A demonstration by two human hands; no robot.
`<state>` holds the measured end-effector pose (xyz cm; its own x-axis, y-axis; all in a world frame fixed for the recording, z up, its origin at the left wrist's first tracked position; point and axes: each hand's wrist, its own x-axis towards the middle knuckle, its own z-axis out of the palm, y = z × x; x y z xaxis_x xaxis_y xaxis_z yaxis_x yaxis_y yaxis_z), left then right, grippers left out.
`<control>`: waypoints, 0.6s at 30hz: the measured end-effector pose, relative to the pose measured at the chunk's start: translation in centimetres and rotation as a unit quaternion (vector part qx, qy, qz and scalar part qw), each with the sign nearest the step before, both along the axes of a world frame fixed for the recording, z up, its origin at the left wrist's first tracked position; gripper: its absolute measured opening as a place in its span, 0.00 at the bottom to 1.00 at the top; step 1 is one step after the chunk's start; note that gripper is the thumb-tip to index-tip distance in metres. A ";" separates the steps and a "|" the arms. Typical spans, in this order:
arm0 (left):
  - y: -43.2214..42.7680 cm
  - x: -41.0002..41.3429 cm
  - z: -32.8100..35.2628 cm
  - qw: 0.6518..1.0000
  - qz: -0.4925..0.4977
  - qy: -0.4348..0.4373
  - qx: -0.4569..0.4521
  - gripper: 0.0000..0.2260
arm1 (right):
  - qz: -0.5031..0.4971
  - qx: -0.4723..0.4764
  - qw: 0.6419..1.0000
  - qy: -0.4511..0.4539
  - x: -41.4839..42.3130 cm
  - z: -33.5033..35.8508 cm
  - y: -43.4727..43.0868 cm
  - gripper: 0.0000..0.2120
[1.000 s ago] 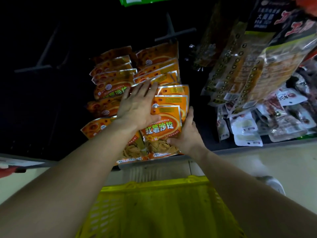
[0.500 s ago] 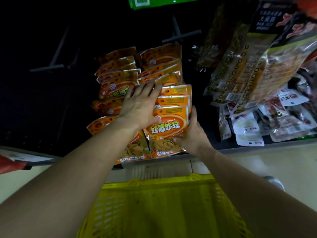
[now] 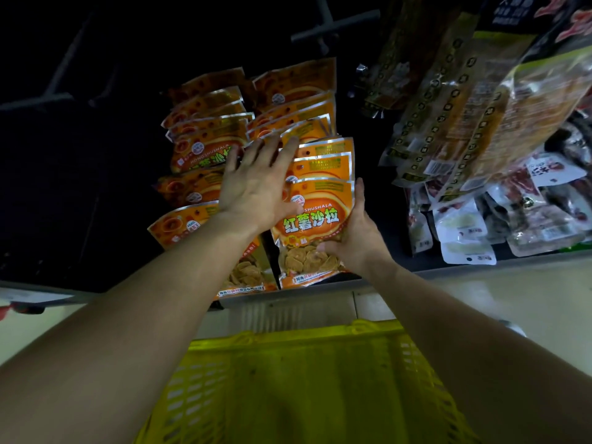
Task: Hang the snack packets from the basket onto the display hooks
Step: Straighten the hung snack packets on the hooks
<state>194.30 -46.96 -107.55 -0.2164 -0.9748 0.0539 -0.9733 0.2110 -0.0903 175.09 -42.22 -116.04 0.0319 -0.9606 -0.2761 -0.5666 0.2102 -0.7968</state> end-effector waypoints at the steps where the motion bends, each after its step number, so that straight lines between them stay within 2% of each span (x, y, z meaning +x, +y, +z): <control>1: 0.1 -0.1 0.0 1.000 0.002 -0.001 -0.004 0.52 | -0.001 0.002 1.000 -0.003 -0.2 -0.1 0.0 0.67; 6: 0.6 -0.1 0.3 1.000 -0.004 -0.001 0.001 0.53 | -0.004 0.011 1.000 -0.008 -0.4 0.3 0.5 0.65; 11: 1.2 -0.2 1.8 1.000 -0.009 0.000 0.023 0.52 | -0.001 0.021 0.999 0.035 -0.9 1.9 1.7 0.66; 18: 3.8 0.8 6.5 0.999 0.008 0.032 0.040 0.52 | 0.016 -0.020 0.998 0.056 -1.7 7.3 3.3 0.62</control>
